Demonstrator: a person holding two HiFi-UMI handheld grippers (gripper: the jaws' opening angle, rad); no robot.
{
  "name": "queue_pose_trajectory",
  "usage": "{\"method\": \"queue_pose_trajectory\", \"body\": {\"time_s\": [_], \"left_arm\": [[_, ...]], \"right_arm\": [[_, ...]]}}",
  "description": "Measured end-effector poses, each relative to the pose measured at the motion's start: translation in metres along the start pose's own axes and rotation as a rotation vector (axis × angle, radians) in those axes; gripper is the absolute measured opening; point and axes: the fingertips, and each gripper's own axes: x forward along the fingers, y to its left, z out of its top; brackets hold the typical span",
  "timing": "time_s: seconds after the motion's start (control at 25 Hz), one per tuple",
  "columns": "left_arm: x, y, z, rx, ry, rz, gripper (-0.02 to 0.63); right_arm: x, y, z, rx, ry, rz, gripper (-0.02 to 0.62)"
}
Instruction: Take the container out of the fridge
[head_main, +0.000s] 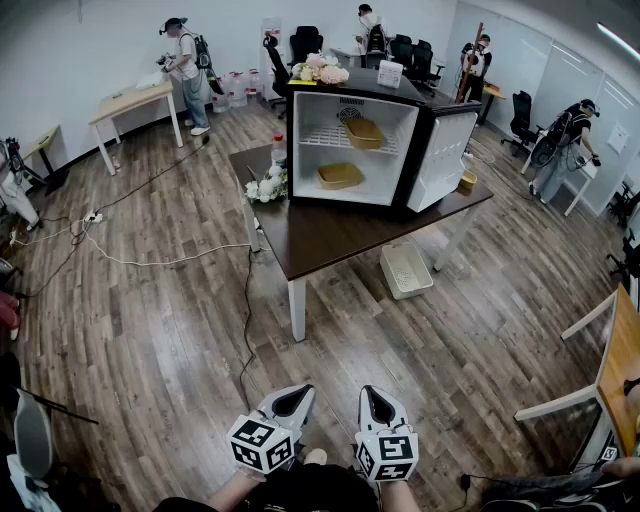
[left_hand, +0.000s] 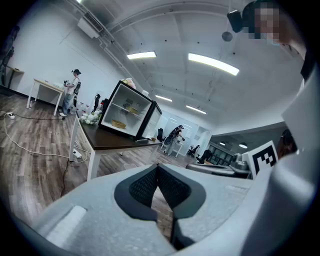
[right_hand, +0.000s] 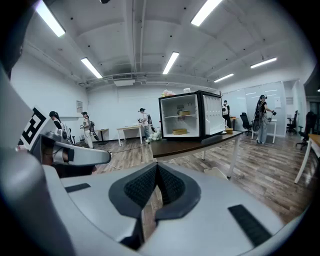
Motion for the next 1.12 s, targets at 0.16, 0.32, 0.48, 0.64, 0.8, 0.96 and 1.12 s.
{"method": "queue_pose_trajectory", "body": {"time_s": [0.16, 0.32, 0.48, 0.64, 0.8, 0.96, 1.12], "left_arm": [[-0.003, -0.014, -0.009, 0.014, 0.027, -0.030, 0.008], [-0.008, -0.022, -0.015, 0.002, 0.031, -0.052, 0.008], [-0.013, -0.024, -0.018, 0.010, 0.027, -0.034, 0.008], [-0.017, -0.018, -0.019, -0.012, -0.007, 0.009, 0.008], [-0.019, -0.012, -0.029, -0.050, -0.010, 0.033, 0.009], [-0.010, -0.011, -0.041, -0.062, 0.027, 0.013, 0.009], [0.005, -0.002, -0.032, -0.036, 0.012, 0.006, 0.009]], "right_arm": [[-0.009, 0.003, 0.000, 0.004, -0.009, -0.005, 0.006], [-0.010, 0.012, -0.009, -0.042, 0.028, 0.014, 0.006], [-0.015, 0.013, -0.012, -0.042, 0.031, 0.013, 0.006], [-0.022, 0.010, -0.008, 0.007, -0.013, 0.023, 0.008], [-0.024, 0.006, -0.017, 0.051, -0.001, 0.030, 0.008], [-0.024, 0.004, -0.026, 0.063, 0.021, 0.032, 0.008], [-0.008, -0.004, -0.027, 0.065, 0.029, 0.012, 0.008]]}}
